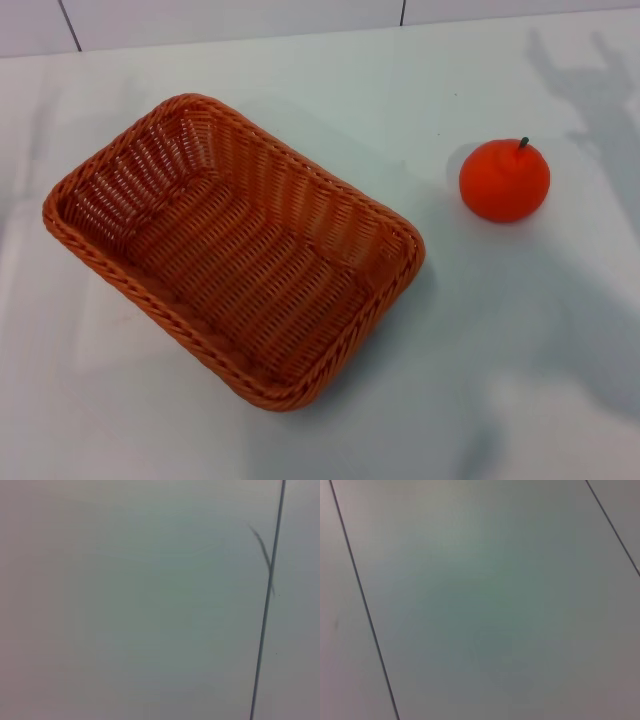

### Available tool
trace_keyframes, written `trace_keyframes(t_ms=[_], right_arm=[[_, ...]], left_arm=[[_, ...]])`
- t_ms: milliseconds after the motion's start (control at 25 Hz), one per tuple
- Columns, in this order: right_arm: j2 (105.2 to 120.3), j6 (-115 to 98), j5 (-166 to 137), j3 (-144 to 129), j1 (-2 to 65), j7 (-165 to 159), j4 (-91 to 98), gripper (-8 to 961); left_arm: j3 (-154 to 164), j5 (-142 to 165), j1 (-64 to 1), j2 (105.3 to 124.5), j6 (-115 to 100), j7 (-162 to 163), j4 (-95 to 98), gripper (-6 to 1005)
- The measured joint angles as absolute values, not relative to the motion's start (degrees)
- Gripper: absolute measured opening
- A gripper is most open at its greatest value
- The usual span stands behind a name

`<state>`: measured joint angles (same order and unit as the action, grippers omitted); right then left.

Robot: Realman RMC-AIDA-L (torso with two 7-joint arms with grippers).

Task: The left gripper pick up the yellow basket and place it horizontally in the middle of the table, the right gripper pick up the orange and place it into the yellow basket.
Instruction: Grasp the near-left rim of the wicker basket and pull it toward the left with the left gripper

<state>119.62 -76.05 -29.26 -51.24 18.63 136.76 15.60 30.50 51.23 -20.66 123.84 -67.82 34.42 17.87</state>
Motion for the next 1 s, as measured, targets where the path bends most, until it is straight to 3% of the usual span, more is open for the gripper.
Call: trace_keyframes(t_ms=[1000], right_arm=[[119.62,-76.2,-29.3,-51.2,18.7,136.7,15.6,938]], left_arm=[[31.4,51.6,-20.4,123.61,-68.1,38.2,18.5,872]])
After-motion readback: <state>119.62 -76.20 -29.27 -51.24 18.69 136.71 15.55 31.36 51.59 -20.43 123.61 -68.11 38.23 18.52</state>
